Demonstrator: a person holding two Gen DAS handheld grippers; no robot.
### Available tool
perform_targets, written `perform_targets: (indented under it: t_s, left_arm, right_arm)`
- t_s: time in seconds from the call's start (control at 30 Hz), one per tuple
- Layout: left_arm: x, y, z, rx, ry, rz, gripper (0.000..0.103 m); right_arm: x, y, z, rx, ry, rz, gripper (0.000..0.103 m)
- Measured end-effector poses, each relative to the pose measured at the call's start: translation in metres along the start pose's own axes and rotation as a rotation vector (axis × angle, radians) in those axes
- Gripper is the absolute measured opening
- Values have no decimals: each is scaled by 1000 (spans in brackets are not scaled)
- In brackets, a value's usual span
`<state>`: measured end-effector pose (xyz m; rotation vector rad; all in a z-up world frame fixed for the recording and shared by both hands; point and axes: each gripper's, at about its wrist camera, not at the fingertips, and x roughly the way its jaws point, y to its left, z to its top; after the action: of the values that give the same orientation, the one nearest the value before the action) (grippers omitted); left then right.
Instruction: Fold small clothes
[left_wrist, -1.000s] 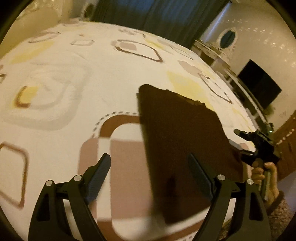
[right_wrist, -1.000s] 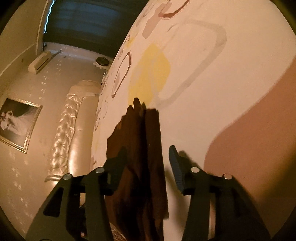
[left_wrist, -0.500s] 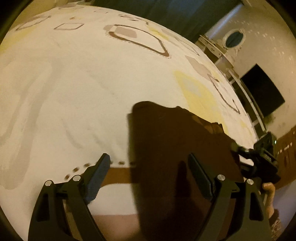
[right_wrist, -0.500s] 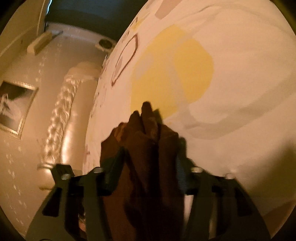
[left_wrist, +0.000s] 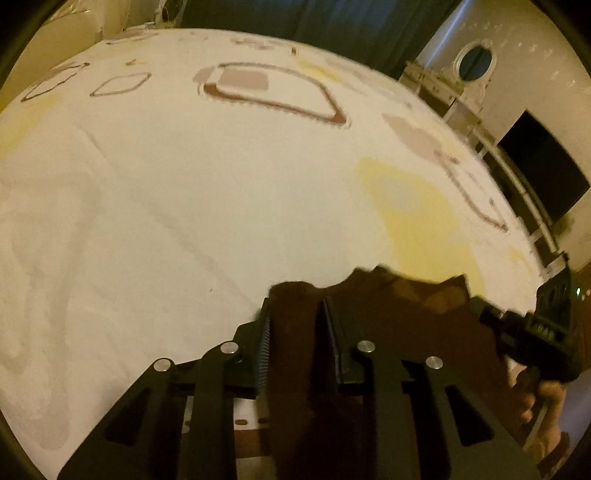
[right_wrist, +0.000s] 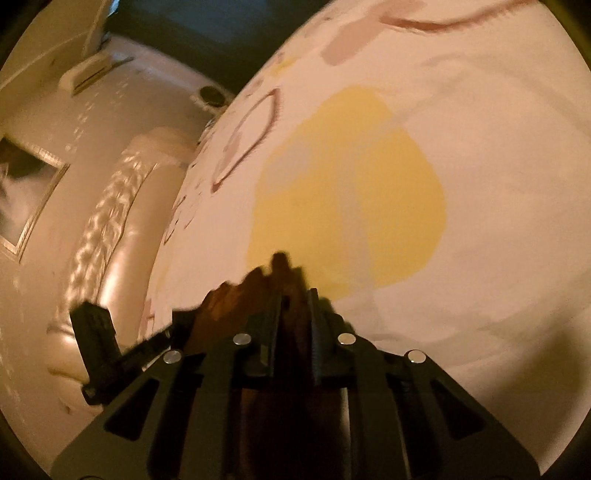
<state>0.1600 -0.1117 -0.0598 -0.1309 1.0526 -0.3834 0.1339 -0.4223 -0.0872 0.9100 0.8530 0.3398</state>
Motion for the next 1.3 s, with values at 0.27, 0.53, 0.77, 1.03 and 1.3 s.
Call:
perform_targets:
  t_s: [0.27, 0.53, 0.77, 1.03, 1.3]
  left_arm:
    - [-40, 23, -27, -55, 10, -139, 67]
    - [-78, 27, -111, -106, 134, -288, 79]
    - [-90, 12, -152, -190, 167, -393, 81]
    - [-88, -5, -152, -166, 154, -299, 46]
    - [-106, -10, -156, -108, 130, -221, 34]
  right_arm:
    - [-32, -9, -17, 85, 18, 97, 42]
    - [-80, -15, -94, 148, 98, 153, 57]
    - [-88, 1, -145, 144, 189, 186, 65]
    - [-81, 16, -163, 99, 234, 115, 23]
    - [-97, 19, -179, 55, 200, 97, 15]
